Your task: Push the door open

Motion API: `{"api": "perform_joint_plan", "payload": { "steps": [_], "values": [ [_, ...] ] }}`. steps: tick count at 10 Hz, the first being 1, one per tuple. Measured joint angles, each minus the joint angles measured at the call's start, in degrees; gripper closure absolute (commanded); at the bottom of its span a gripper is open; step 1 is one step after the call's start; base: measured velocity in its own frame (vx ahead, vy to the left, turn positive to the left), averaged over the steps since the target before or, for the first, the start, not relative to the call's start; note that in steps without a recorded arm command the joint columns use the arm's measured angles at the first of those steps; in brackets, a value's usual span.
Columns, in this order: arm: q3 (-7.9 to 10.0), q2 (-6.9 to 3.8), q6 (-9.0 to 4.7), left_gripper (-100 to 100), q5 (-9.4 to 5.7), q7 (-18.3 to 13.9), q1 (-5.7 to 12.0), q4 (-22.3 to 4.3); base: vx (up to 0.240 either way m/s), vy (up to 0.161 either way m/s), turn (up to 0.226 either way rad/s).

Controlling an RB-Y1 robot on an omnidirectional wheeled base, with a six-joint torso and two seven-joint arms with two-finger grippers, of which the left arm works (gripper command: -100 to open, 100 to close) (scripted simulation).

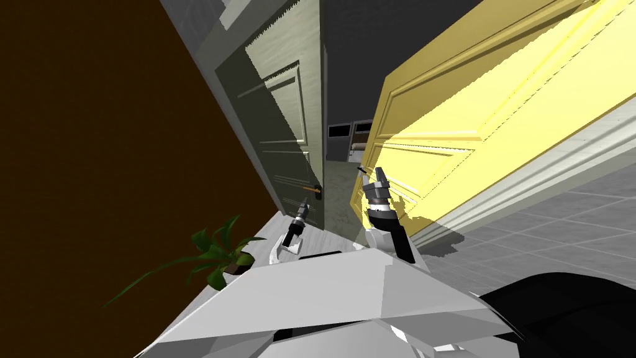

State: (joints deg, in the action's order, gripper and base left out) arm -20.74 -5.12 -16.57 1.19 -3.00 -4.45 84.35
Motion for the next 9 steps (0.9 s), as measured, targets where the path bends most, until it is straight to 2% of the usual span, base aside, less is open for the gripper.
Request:
{"api": "perform_joint_plan", "payload": {
  "steps": [6,9],
  "values": [
    [-2.52,0.61,0.98,-100,-0.34,-1.44,3.92,-6.52,0.066,0.116,-0.079],
    [-2.19,0.59,0.73,-100,-0.36,-1.39,4.28,-7.38,0.162,-0.048,-0.030]
  ]
}}
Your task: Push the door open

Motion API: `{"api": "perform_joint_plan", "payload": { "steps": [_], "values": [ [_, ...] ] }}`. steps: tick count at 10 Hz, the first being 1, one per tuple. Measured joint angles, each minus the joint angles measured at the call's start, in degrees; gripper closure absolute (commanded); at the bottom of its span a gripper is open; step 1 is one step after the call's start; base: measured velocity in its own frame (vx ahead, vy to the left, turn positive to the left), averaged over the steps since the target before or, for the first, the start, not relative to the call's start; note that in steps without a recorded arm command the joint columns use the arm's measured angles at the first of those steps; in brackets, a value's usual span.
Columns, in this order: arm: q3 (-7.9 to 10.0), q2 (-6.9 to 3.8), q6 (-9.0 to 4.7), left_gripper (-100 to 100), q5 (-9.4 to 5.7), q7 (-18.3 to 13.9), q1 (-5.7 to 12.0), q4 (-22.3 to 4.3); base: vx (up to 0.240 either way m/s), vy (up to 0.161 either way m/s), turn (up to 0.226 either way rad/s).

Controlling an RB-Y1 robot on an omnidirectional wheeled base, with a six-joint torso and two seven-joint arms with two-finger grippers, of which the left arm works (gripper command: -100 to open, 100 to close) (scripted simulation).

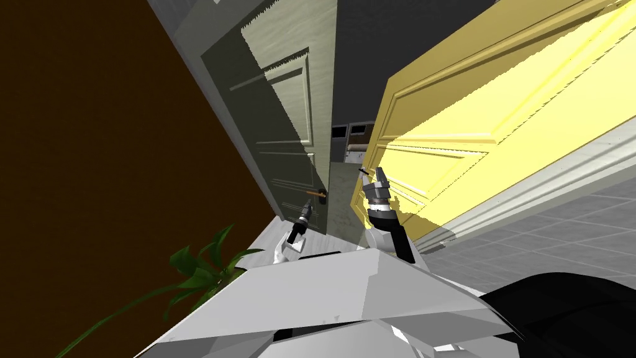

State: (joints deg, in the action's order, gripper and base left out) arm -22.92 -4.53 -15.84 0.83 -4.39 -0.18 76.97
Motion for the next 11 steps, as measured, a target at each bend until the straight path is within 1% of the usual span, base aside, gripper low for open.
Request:
{"api": "perform_joint_plan", "payload": {
  "steps": [3,5,6,7,11],
  "values": [
    [0.64,0.27,-0.54,-100,-0.05,0.11,0.66,-1.29,0.202,-0.096,-0.030],
    [1.08,0.72,-1.00,-100,-0.06,0.24,1.04,-2.25,0.188,-0.067,-0.031],
    [1.30,1.01,-1.26,-100,-0.06,0.30,1.22,-2.74,0.084,-0.020,-0.003],
    [1.32,1.05,-1.32,100,-0.06,0.32,1.25,-2.79,-0.011,0.001,0.007],
    [1.41,1.07,-1.24,100,-0.08,0.30,1.50,-2.65,-0.009,0.003,-0.006]
  ]
}}
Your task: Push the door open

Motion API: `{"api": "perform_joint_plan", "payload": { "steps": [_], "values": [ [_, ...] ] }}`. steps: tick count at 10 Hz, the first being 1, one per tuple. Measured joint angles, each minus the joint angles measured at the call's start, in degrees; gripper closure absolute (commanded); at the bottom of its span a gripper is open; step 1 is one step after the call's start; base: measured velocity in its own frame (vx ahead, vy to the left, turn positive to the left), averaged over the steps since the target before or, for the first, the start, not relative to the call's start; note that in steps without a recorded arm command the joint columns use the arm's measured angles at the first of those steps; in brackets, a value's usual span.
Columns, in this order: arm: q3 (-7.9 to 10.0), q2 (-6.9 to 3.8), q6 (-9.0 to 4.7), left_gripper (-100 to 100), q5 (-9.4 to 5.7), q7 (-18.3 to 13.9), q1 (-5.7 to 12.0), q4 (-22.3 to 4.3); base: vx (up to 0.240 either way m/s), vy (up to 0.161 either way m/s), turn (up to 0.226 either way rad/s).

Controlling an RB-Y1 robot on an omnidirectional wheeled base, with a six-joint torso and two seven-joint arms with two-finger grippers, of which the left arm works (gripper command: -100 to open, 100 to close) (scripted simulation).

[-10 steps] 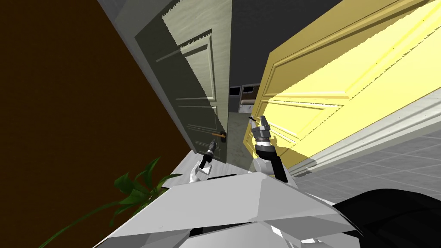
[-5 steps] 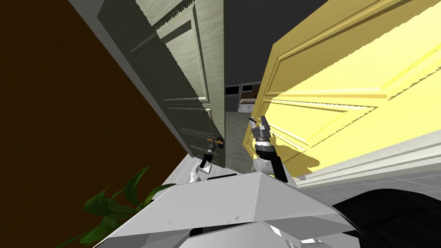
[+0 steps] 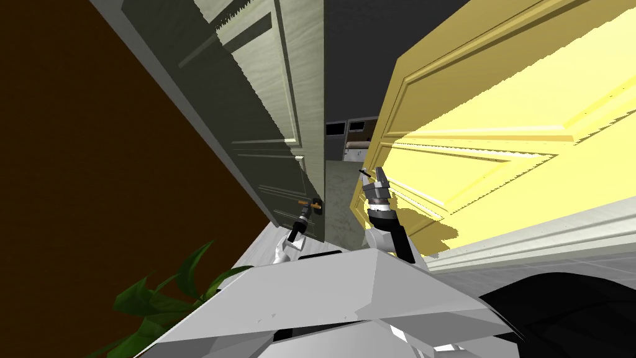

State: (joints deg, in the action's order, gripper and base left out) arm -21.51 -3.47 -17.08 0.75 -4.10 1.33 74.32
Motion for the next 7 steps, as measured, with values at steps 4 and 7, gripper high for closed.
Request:
{"api": "perform_joint_plan", "payload": {
  "steps": [4,7],
  "values": [
    [0.51,-0.19,0.28,100,-0.04,0.16,-0.30,-0.52,0.081,-0.066,0.029],
    [1.98,-0.26,0.51,100,-0.11,0.59,-0.09,-0.89,0.130,-0.123,0.055]
  ]
}}
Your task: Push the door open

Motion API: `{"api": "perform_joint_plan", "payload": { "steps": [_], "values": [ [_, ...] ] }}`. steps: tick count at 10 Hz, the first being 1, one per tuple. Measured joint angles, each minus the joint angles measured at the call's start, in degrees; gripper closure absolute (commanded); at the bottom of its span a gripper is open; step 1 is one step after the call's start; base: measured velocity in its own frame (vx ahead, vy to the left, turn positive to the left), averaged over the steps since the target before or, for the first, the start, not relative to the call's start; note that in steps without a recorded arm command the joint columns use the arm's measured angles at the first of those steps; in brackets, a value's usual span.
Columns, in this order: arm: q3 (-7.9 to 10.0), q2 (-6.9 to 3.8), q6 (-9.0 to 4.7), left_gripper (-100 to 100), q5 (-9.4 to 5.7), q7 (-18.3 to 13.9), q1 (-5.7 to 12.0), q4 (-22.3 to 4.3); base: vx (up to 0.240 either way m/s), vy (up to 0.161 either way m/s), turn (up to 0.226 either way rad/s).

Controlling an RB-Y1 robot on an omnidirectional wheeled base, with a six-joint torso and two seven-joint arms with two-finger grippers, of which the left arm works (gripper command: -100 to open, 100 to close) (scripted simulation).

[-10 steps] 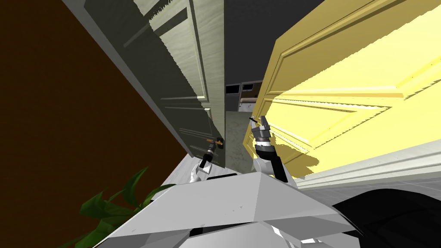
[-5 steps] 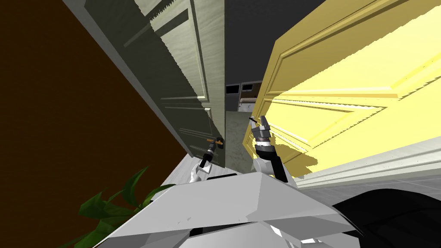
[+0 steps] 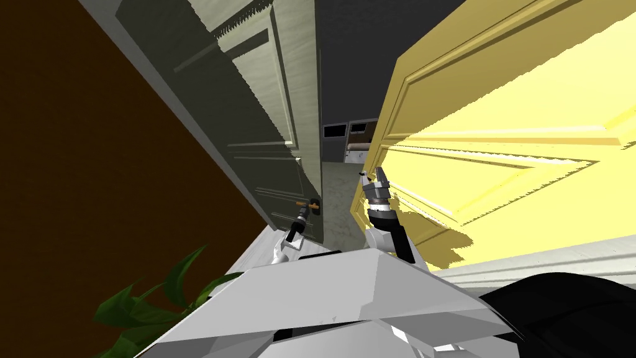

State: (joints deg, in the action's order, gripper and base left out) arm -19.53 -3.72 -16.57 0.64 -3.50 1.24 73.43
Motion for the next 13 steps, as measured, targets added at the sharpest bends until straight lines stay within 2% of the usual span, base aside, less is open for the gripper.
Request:
{"api": "perform_joint_plan", "payload": {
  "steps": [1,4,5,6,7,9,11,13],
  "values": [
    [0.41,-0.25,0.12,100,-0.08,0.05,0.02,0.25,0.136,-0.098,0.029],
    [2.37,-0.05,-0.11,100,-0.31,0.37,1.59,-1.53,0.138,-0.117,0.053],
    [2.93,-0.26,-0.57,100,-0.40,0.40,1.72,-1.78,0.090,-0.114,0.053],
    [3.55,-0.21,-0.54,100,-0.45,0.50,2.06,-2.08,0.084,-0.103,0.084],
    [4.28,0.42,-0.28,100,-0.33,1.00,2.21,-2.29,0.081,-0.099,0.042],
    [5.13,0.06,0.19,100,-0.46,1.14,1.75,-1.67,0.081,-0.088,0.056],
    [6.68,0.56,-0.40,100,-0.59,1.51,3.27,-4.12,0.102,-0.109,0.053],
    [7.77,0.44,0.12,100,-0.75,1.60,3.30,-3.78,0.107,-0.110,0.051]
  ]
}}
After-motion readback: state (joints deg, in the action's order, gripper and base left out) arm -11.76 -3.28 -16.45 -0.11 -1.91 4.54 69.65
